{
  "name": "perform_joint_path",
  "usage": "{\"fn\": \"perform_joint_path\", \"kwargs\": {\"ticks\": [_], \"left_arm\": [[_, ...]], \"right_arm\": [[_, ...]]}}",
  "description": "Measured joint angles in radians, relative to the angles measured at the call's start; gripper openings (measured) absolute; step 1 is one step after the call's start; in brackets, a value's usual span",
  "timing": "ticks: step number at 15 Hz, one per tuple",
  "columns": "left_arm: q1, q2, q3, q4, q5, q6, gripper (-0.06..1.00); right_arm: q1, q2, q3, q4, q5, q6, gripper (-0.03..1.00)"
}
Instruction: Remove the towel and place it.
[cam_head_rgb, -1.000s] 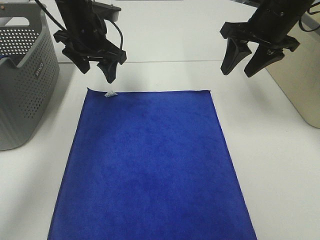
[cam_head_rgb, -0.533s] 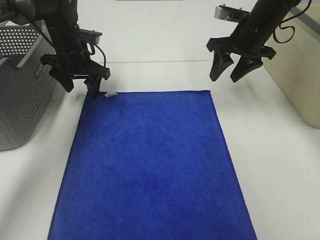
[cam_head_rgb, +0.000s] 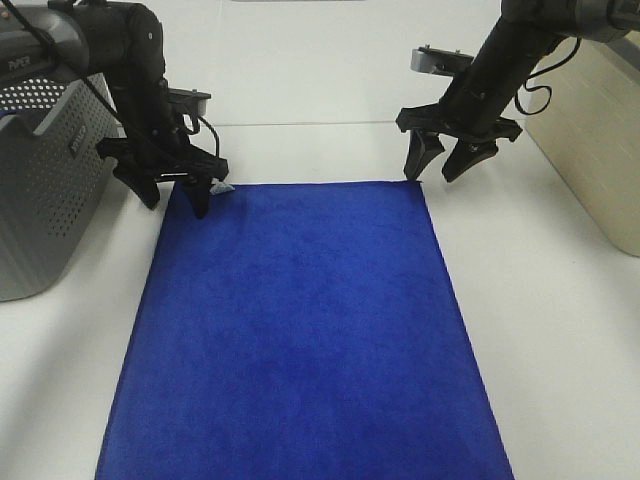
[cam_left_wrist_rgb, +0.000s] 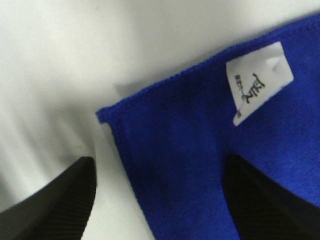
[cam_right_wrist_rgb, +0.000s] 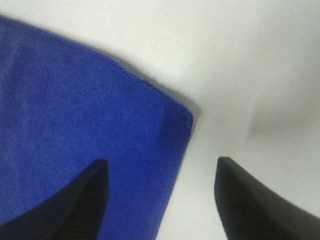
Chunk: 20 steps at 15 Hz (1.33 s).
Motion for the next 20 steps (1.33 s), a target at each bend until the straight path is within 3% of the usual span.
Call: {"fn": "perform_joint_path", "kwargs": {"ticks": [4, 11, 16, 19, 20], "left_arm": [[0.000, 0.015, -0.011, 0.000, -0.005, 0.000, 0.68], [0.000, 0.021, -0.018, -0.005, -0.006, 0.002, 0.68], [-0.004, 0.024, -0.022, -0.158, -0.074, 0.044, 0.67], [-0.022, 0.029, -0.023, -0.166, -0.118, 0.049, 0.54], [-0.024, 0.031, -0.023, -0.163, -0.134, 0.058, 0.42]], "right_arm": [[-0.001, 0.052, -0.002, -0.024, -0.065, -0.009, 0.62], [-0.001, 0.076, -0.010, -0.025, -0.087, -0.011, 0.62], [0.036, 0.080, -0.010, -0.032, -0.140, -0.016, 0.62], [0.056, 0.082, -0.010, -0.042, -0.165, -0.017, 0.56], [0.056, 0.082, -0.010, -0.058, -0.168, -0.017, 0.44]]}}
